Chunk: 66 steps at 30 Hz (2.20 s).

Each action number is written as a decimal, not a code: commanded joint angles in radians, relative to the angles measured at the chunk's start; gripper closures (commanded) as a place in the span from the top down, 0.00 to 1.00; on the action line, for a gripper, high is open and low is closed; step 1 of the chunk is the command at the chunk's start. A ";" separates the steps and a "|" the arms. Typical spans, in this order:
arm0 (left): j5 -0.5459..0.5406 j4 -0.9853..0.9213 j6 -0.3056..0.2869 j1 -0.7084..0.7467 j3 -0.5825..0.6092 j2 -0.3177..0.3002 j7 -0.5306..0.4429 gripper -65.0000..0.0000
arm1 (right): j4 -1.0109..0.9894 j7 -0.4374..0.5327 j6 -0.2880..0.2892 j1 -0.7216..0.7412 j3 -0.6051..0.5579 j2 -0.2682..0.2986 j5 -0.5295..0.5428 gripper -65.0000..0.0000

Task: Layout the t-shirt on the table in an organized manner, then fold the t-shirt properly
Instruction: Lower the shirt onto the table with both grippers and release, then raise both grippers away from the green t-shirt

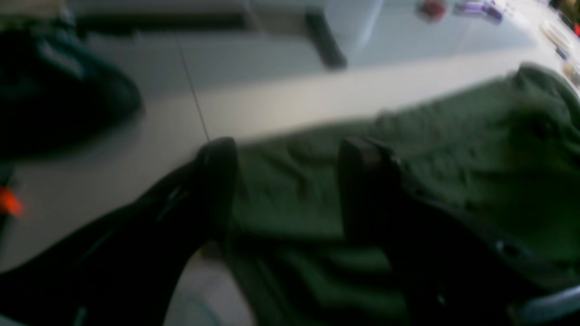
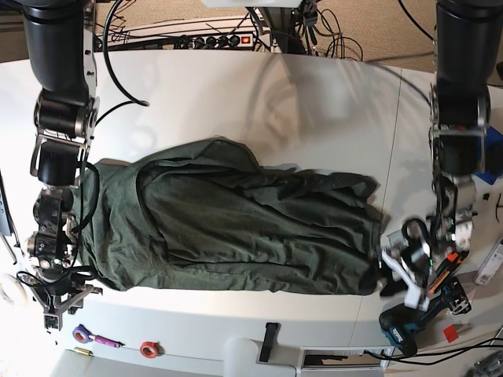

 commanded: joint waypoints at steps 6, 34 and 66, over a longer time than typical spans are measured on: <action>-0.019 0.138 -0.009 0.104 -0.005 -0.043 -0.025 0.53 | 0.213 -0.005 0.035 -0.112 0.003 0.051 0.006 0.35; -0.042 0.741 -0.009 0.645 -0.006 -0.147 0.139 0.53 | 0.970 -0.317 0.170 -0.788 0.004 0.405 0.191 0.35; 0.010 0.742 0.034 0.653 -0.005 -0.047 0.117 0.53 | 0.809 -0.235 0.261 -1.030 0.003 0.088 0.267 0.54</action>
